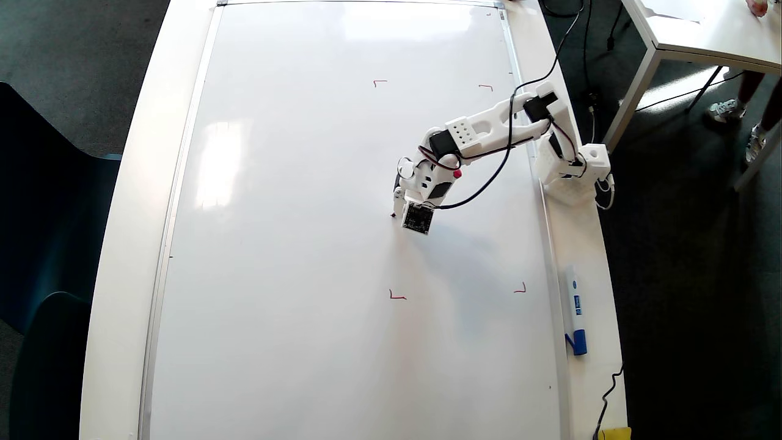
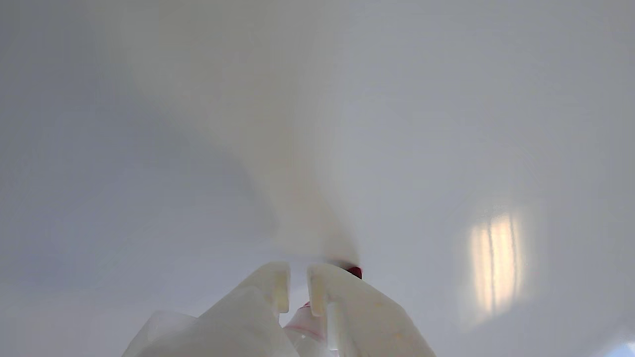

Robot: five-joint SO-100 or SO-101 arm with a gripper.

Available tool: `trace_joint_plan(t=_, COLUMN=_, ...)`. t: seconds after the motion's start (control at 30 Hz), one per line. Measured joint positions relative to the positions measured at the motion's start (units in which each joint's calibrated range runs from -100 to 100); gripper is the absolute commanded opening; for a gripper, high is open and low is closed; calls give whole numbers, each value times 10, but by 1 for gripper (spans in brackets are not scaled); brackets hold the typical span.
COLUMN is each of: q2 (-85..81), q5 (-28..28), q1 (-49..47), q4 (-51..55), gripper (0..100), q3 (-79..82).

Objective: Draw on a whiteboard a robot head using a pen attached to the gripper

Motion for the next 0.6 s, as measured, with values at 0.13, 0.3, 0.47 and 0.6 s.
trace_joint_plan(t=0.13, q2=-34, q5=0, q1=-7, q4=-1, gripper=1, q3=54)
trace_joint_plan(t=0.3, q2=-69, q5=0, q1=-12, q4=-1, gripper=1, q3=108)
trace_joint_plan(t=0.47, q2=-118, q5=0, q1=-17, q4=-17, gripper=1, q3=184)
trace_joint_plan(t=0.6, q2=-178, q5=0, q1=-23, q4=-52, gripper=1, q3=270)
